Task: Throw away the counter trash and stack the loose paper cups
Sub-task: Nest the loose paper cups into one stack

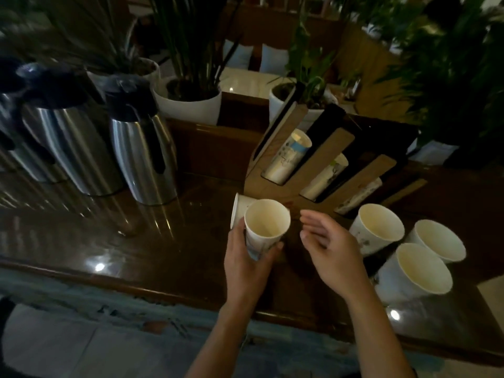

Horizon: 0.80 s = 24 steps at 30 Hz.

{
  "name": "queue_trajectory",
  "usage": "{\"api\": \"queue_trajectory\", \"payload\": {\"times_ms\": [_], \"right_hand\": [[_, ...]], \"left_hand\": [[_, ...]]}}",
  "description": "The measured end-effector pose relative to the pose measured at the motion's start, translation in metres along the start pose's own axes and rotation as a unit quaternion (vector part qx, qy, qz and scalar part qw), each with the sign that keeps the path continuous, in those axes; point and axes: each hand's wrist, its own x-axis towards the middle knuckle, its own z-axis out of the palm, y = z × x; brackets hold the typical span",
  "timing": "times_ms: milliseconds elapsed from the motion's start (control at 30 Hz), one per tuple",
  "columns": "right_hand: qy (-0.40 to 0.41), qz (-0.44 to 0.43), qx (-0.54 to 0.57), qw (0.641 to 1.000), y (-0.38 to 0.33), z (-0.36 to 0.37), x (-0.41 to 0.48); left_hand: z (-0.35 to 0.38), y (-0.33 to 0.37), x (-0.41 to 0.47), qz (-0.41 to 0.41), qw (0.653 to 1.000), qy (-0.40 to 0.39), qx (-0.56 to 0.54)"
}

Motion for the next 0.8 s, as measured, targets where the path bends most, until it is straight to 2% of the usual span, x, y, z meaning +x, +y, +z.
{"api": "queue_trajectory", "payload": {"times_ms": [100,300,400,500,600,700,800], "right_hand": [[-0.035,-0.027,-0.031,0.999,0.005,0.021,0.048],[-0.207,-0.048,-0.177,0.961,0.011,0.083,0.086],[-0.197,-0.048,-0.204,0.958,0.013,0.082,0.085],[-0.117,-0.014,-0.099,0.988,0.009,0.033,0.076],[-0.033,-0.022,0.043,0.998,-0.013,-0.032,0.065],[-0.035,-0.097,0.212,0.972,-0.037,-0.067,0.06],[-0.061,-0.142,0.272,0.95,-0.046,-0.066,0.06]], "left_hand": [[-0.017,-0.009,-0.001,0.017,1.0,0.015,0.016],[-0.041,-0.022,-0.024,0.031,0.998,0.041,0.034],[-0.046,-0.024,-0.025,0.034,0.998,0.034,0.031],[-0.047,-0.024,-0.024,0.029,0.999,0.028,0.013],[-0.043,-0.025,-0.021,0.029,0.999,0.016,0.005],[-0.028,-0.022,-0.012,0.023,0.999,-0.024,-0.009],[-0.006,-0.017,-0.001,0.032,0.997,-0.067,-0.027]]}}
